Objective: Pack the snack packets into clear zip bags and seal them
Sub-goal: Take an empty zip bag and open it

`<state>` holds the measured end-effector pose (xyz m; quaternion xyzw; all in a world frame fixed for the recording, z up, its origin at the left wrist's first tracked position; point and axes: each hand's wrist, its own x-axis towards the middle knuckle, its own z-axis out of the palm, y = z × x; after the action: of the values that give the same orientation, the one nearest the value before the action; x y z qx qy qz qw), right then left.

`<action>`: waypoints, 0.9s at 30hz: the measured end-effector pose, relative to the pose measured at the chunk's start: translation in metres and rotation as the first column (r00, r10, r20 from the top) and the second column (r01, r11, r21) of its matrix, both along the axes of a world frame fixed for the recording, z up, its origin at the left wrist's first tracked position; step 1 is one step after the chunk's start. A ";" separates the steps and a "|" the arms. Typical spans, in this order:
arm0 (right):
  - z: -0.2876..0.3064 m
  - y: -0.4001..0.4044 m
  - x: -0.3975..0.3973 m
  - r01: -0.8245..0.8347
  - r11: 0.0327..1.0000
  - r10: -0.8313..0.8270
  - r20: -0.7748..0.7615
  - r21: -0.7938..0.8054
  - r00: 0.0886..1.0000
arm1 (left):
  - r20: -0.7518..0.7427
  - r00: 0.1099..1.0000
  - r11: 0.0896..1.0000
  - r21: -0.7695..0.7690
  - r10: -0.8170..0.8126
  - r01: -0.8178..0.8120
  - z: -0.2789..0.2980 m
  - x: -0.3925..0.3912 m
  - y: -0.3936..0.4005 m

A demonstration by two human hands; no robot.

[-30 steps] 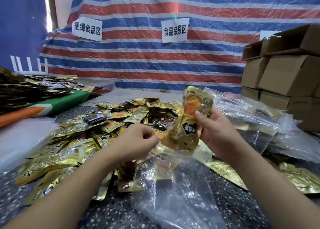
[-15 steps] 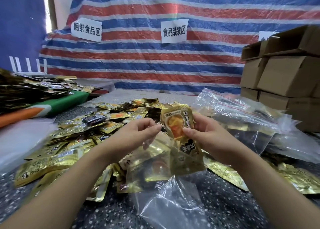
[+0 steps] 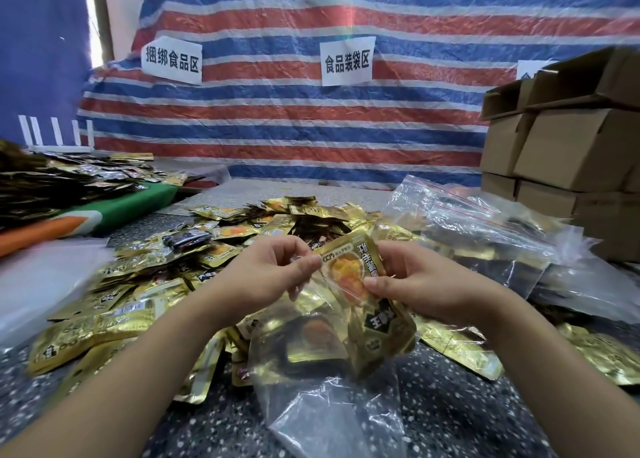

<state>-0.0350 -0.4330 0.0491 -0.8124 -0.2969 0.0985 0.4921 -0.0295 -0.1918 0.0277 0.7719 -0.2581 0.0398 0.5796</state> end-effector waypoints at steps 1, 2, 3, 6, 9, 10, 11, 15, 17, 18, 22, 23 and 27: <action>0.001 0.000 -0.001 0.004 1.000 -0.004 -0.001 -0.009 1.000 | -0.001 1.000 1.000 -0.008 0.006 -0.006 0.000 0.000 0.000; 0.001 0.000 -0.001 0.011 1.000 -0.011 -0.001 -0.014 1.000 | -0.003 1.000 1.000 -0.021 0.015 -0.015 -0.001 0.001 0.000; 0.002 0.000 -0.001 0.016 1.000 -0.016 0.001 -0.014 1.000 | -0.004 1.000 0.999 -0.041 0.030 -0.030 -0.001 0.001 0.000; 0.002 0.000 -0.001 0.029 0.999 -0.028 0.022 -0.025 0.999 | 0.047 0.995 0.991 -0.108 0.089 -0.083 0.000 0.002 -0.002; 0.005 0.000 -0.003 0.041 0.995 -0.039 0.030 -0.096 0.999 | 0.102 0.986 0.984 -0.133 0.134 -0.120 0.000 0.000 -0.005; 0.006 0.001 -0.004 0.041 0.992 -0.039 0.017 -0.119 0.999 | 0.115 0.983 0.983 -0.136 0.141 -0.125 0.000 -0.001 -0.006; 0.007 0.001 -0.005 0.039 0.990 -0.039 -0.001 -0.138 0.999 | 0.126 0.982 0.982 -0.140 0.143 -0.126 -0.001 -0.001 -0.006; 0.014 0.000 -0.013 0.036 0.968 -0.038 -0.002 -0.250 0.999 | 0.213 0.966 0.983 -0.138 0.147 -0.119 -0.004 -0.004 -0.011; 0.016 0.003 -0.017 0.028 0.937 -0.009 0.055 -0.349 0.998 | 0.264 0.951 0.982 -0.145 0.160 -0.125 -0.006 -0.004 -0.014; 0.016 0.006 -0.019 0.022 0.921 0.010 0.080 -0.389 0.997 | 0.283 0.945 0.982 -0.140 0.163 -0.128 -0.007 -0.004 -0.015; 0.017 0.017 -0.024 0.036 0.900 0.036 0.156 -0.434 0.987 | 0.269 0.940 0.968 -0.190 0.211 -0.163 -0.009 -0.006 -0.019; 0.017 0.019 -0.025 0.058 0.907 0.022 0.184 -0.417 0.983 | 0.218 0.948 0.955 -0.237 0.233 -0.181 -0.008 -0.006 -0.019; 0.016 0.016 -0.022 0.171 0.937 -0.096 0.244 -0.304 0.965 | -0.123 0.973 0.955 -0.204 0.193 -0.216 -0.002 -0.005 -0.018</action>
<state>-0.0568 -0.4168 0.0648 -0.9060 -0.2746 0.0190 0.3216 -0.0348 -0.2095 0.0258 0.7279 -0.1409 0.0880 0.6653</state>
